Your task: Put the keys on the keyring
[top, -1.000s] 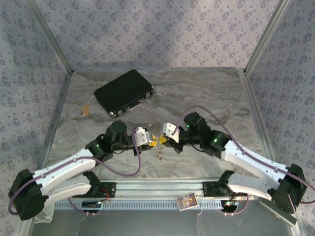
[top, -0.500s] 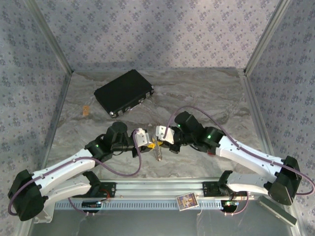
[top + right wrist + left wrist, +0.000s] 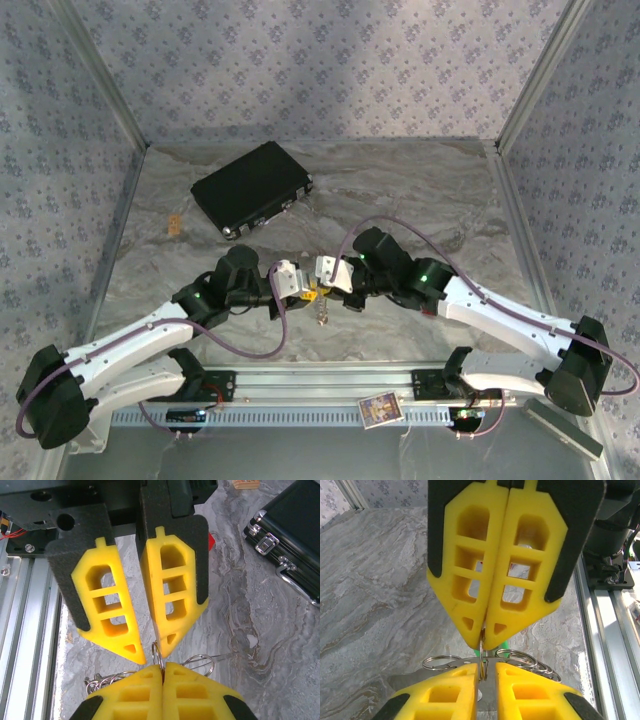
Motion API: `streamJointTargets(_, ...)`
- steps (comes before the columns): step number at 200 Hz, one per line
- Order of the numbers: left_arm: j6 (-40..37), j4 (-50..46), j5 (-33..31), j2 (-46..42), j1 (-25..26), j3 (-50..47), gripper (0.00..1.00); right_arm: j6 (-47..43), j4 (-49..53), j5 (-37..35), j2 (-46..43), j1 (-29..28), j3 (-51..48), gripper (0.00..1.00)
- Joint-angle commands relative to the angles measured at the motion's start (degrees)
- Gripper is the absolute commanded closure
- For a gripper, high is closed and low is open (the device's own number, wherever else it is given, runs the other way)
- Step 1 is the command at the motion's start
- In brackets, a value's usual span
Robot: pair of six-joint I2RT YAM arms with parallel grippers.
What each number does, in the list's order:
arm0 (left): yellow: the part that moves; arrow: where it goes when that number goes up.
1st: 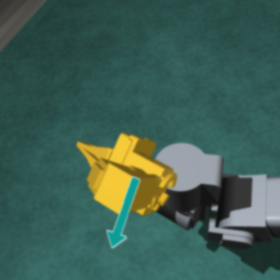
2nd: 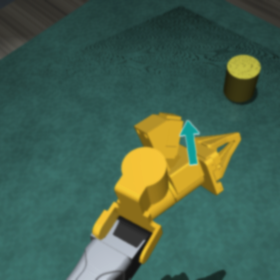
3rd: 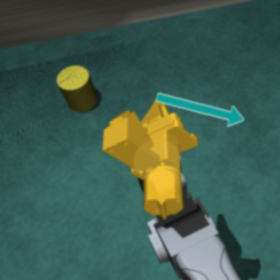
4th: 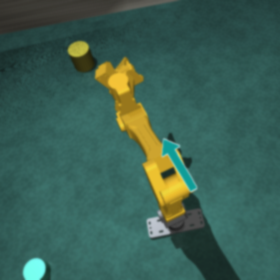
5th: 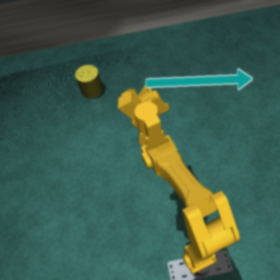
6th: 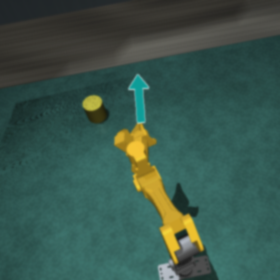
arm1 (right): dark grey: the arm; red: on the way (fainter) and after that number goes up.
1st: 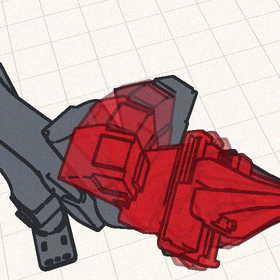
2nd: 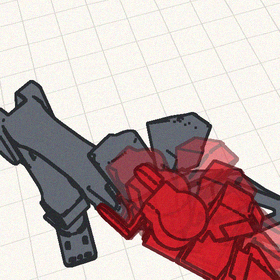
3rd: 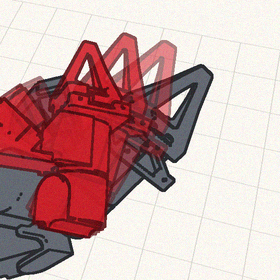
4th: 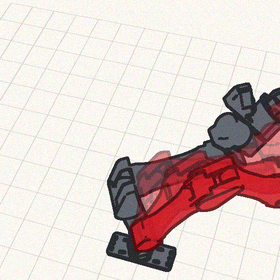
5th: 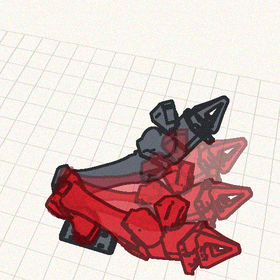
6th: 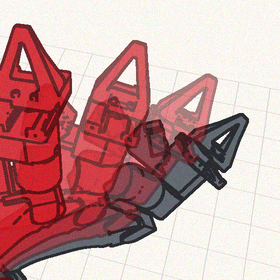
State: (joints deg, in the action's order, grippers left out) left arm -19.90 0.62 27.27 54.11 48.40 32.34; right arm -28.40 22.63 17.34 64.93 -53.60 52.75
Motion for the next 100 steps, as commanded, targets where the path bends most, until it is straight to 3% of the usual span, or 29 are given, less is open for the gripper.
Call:
streamJointTargets(1, 0.0, 1.2, 1.2, 0.2, 0.3, 1.7, 0.89, -1.0, 0.3, 1.5, 0.5, -0.7, 1.7, 1.0)
streamJointTargets(25, -0.1, 1.5, 1.1, 0.1, 0.3, 1.6, 1.0, -0.9, 0.0, 2.1, 0.6, -1.0, 1.7, 1.0)
streamJointTargets(50, 0.0, 1.7, 1.1, -0.4, 0.2, 1.3, 1.0, 0.2, -0.6, 2.3, -0.2, -0.5, 1.0, 1.0)
streamJointTargets(68, 0.8, 3.2, 0.4, -1.1, 0.2, 0.3, 1.0, 2.2, -2.7, 2.4, -2.5, 1.0, -1.3, 0.73)
streamJointTargets(100, 5.0, 9.1, -0.6, -2.1, 0.3, -2.7, 1.0, 3.5, -5.4, 0.1, -6.3, 1.8, -5.7, 0.68)
